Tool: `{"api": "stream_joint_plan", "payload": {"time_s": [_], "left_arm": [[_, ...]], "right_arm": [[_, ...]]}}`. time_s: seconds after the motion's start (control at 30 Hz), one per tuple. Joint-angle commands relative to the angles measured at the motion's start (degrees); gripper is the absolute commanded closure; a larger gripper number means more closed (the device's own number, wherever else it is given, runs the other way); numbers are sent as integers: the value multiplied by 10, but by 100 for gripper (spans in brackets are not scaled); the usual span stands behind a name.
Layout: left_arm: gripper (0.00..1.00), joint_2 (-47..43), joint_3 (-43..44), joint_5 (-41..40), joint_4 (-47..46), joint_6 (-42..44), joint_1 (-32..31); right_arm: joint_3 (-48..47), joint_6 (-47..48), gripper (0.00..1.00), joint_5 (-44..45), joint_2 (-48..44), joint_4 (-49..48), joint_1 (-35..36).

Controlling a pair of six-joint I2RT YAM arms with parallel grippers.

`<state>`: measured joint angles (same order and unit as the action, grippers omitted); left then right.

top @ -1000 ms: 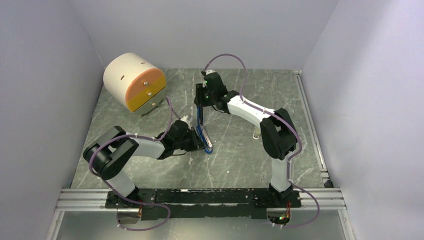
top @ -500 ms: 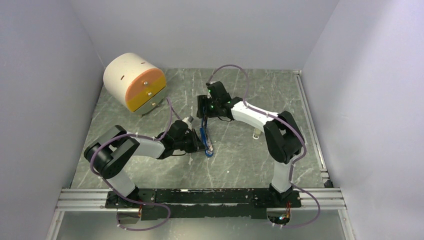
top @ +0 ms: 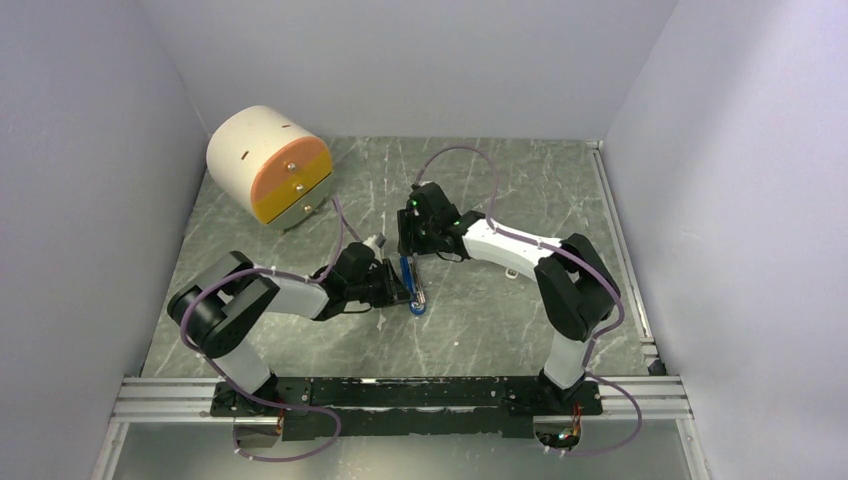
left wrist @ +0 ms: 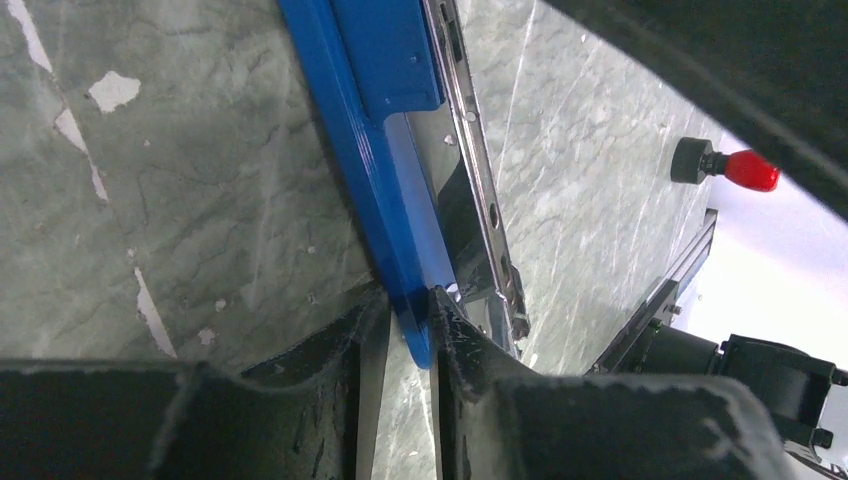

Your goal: Load the staples into the stapler

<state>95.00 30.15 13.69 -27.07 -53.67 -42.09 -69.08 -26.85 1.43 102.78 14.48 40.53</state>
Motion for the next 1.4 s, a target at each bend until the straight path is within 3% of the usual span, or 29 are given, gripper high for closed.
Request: {"api": "stream_joint_plan", "payload": {"time_s": [0.0, 0.2, 0.6, 0.73, 0.93, 1.37], "left_arm": [[71, 5, -36, -12, 72, 17, -1], [77, -3, -45, -13, 65, 7, 2], [74, -30, -60, -18, 59, -2, 8], [69, -57, -66, -35, 72, -1, 9], [53, -124, -73, -95, 119, 11, 9], [41, -288, -63, -242, 258, 22, 9]], "right_arm": [[13, -21, 38, 31, 5, 5, 7], [11, -21, 47, 32, 31, 9, 20], [8, -15, 44, 36, 53, 10, 41], [-3, -15, 57, 67, 70, 25, 51], [-28, -22, 76, 115, 89, 39, 63], [-164, -24, 79, 193, 179, 11, 63]]}}
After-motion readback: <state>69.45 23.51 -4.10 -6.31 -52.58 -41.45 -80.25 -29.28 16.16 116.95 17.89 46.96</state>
